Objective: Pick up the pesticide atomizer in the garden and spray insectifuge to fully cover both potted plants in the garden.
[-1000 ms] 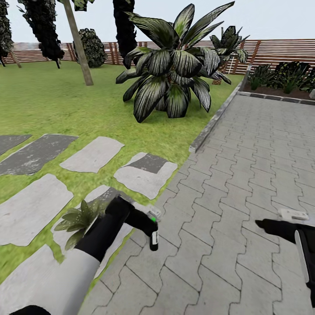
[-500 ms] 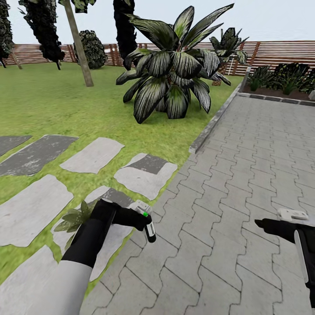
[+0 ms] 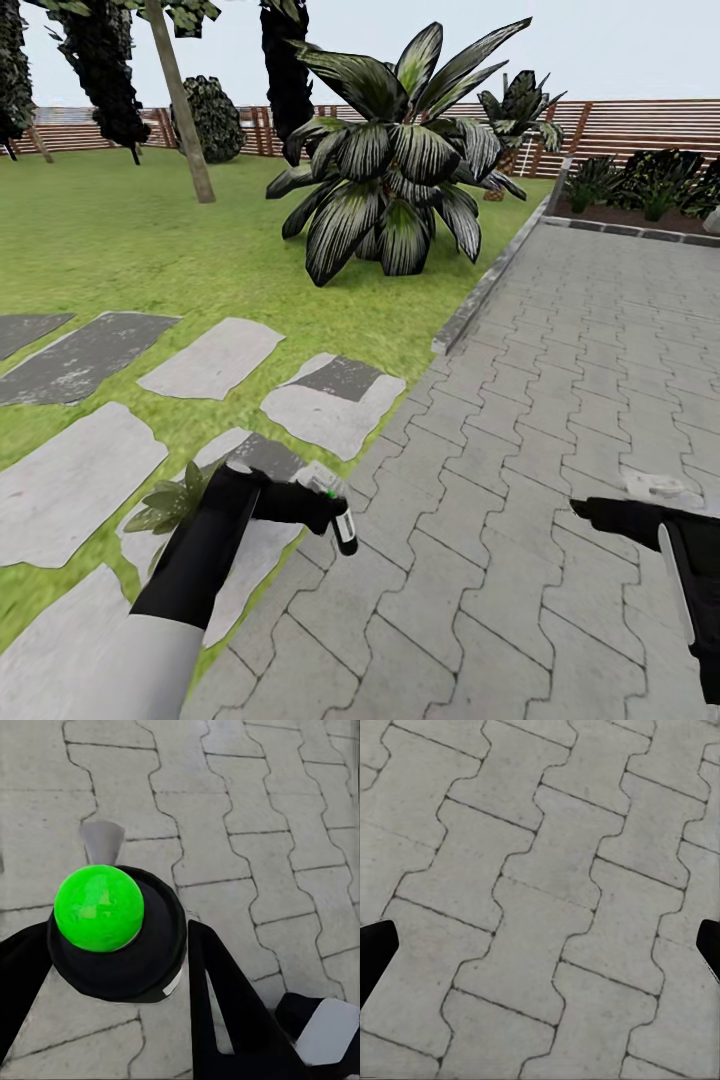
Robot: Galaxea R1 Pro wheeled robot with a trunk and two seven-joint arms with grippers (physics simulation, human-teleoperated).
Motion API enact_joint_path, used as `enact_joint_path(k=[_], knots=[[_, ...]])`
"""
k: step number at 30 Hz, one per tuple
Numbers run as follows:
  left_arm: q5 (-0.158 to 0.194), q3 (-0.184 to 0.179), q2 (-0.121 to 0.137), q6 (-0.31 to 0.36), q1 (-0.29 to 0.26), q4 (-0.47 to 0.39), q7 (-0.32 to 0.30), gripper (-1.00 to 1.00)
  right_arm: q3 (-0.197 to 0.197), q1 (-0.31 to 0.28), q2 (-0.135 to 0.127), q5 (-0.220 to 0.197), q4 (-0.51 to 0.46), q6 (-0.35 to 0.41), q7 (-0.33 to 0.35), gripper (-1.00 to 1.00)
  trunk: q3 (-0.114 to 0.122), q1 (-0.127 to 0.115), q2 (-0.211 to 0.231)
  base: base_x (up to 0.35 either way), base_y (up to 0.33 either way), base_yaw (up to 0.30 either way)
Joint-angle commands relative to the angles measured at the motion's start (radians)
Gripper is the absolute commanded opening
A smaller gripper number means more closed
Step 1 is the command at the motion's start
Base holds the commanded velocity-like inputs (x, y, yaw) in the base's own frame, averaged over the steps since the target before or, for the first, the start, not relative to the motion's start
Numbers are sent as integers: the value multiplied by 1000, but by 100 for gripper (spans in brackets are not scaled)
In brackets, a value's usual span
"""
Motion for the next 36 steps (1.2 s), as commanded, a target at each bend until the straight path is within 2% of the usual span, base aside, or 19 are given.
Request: enact_joint_path(k=[1,4,5,7,9,10,11,12,15,16,17,19,21,24,27,31,32,35,36], knots=[[-10,1,0,-9,4,-5,-14,-100,17,-1,-2,14,-2,1,11,100,-1,0,0,0,0,0],[-10,5,5,-59,13,-9,-40,-100,93,-5,-17,19,-12,-9,14,100,-1,0,0,0,0,0],[-9,7,7,-85,16,-8,-56,-100,134,-8,-36,21,-19,-17,15,100,-1,0,0,0,0,0],[-9,8,9,-111,17,-6,-73,-100,184,-13,-63,21,-24,-24,18,100,-1,0,0,0,0,0],[-9,11,11,-153,18,11,-99,-100,306,-37,-121,22,-30,-32,39,100,-1,0,0,0,0,0],[-8,13,11,-190,17,40,-109,-100,388,-77,-154,22,-32,-35,87,100,-1,0,0,0,0,0],[-8,15,12,-215,15,63,-113,-100,422,-109,-171,22,-32,-36,145,100,-1,0,0,0,0,0],[-8,15,12,-225,14,75,-115,-100,433,-126,-181,22,-32,-36,184,100,-1,0,0,0,0,0],[-8,16,15,-279,10,124,-119,-100,468,-234,-262,22,-32,-37,514,100,-1,0,0,0,0,0],[-8,16,16,-289,9,131,-120,-100,470,-254,-276,22,-32,-38,573,100,-1,0,0,0,0,0],[-9,16,17,-312,8,150,-124,-100,475,-310,-316,22,-31,-38,737,100,-1,0,0,0,0,0],[-9,16,17,-331,7,161,-148,-100,477,-360,-351,22,-32,-38,870,100,-1,0,0,0,0,0],[-10,16,18,-348,7,165,-176,-100,478,-390,-370,22,-32,-39,945,100,-1,0,0,0,0,0],[-11,19,18,-404,6,172,-239,-100,483,-441,-429,15,-34,-48,1056,100,-1,0,0,0,0,0],[-11,21,18,-420,6,174,-254,-100,504,-445,-448,12,-35,-53,1080,100,-1,0,0,0,0,0],[-10,21,16,-425,6,175,-264,-100,619,-449,-448,11,-35,-63,1093,100,-1,0,0,0,0,0],[-10,21,16,-424,6,175,-264,-100,632,-450,-445,11,-35,-63,1093,100,-1,0,0,0,0,0],[-10,23,18,-421,-3,175,-265,-100,664,-451,-406,14,-35,-75,1087,100,-1,0,0,0,0,0],[-11,31,20,-421,-7,175,-265,-100,680,-450,-370,20,-34,-88,1084,100,-1,0,0,0,0,0]])
